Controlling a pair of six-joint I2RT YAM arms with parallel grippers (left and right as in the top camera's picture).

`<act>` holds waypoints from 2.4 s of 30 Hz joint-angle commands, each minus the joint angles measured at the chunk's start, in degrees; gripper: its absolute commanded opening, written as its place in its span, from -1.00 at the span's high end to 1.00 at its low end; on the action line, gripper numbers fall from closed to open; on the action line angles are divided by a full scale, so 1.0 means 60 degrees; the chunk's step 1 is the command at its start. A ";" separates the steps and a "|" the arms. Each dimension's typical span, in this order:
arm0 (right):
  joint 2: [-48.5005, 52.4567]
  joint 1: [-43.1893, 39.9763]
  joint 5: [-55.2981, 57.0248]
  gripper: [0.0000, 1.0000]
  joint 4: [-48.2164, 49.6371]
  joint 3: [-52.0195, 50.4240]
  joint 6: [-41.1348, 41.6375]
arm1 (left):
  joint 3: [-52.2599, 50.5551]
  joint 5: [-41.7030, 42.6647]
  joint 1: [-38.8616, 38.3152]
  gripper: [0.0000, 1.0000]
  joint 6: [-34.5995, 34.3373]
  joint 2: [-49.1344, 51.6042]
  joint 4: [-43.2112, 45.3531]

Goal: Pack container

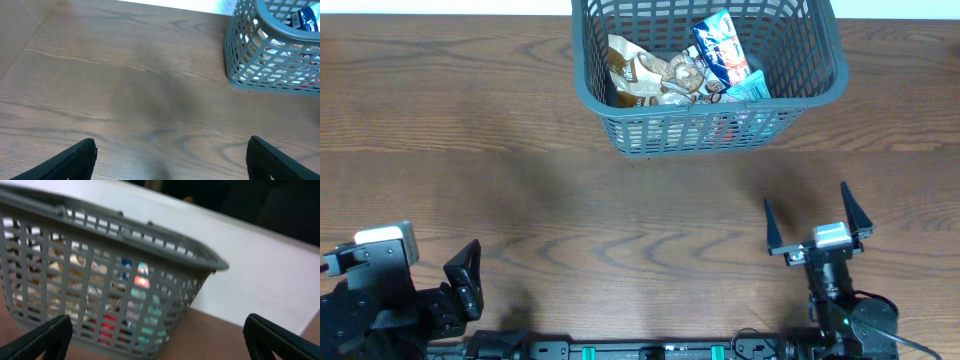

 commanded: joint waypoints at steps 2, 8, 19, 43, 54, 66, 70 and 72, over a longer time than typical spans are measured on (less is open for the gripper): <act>-0.0109 -0.0040 0.0240 -0.98 0.0339 -0.0634 0.0171 | 0.0066 -0.0047 0.0040 -0.68 0.0131 -0.0040 -0.0036; -0.0109 -0.0044 0.0244 -0.98 0.0652 -0.1311 0.0208 | 0.0066 -0.0047 0.0040 -0.68 0.0131 -0.0040 -0.0036; -0.0109 -0.0044 0.1115 -0.98 -0.0131 -0.1683 0.0951 | 0.0066 -0.0047 0.0040 -0.68 0.0127 -0.0040 -0.0036; -0.0106 -0.0044 0.1231 -0.98 -0.0131 -0.1683 0.0954 | 0.0066 -0.0047 0.0040 -0.68 0.0127 -0.0040 -0.0033; -0.0106 -0.0044 0.1231 -0.99 -0.0131 -0.1683 0.0954 | 0.0066 -0.0047 0.0040 -0.68 0.0131 -0.0040 -0.0036; -0.0106 -0.0044 0.1231 -0.99 -0.0131 -0.1683 0.0954 | -0.0033 0.0251 0.0091 -0.68 0.0124 -0.0066 0.0018; -0.0106 -0.0044 0.1231 -0.98 -0.0131 -0.1683 0.0954 | -0.0747 0.1067 0.0656 -0.68 0.0131 -0.0572 0.1938; -0.0106 -0.0044 0.1231 -0.99 -0.0131 -0.1683 0.0954 | -0.1366 0.1654 0.1027 -0.68 0.0127 -0.1056 0.3322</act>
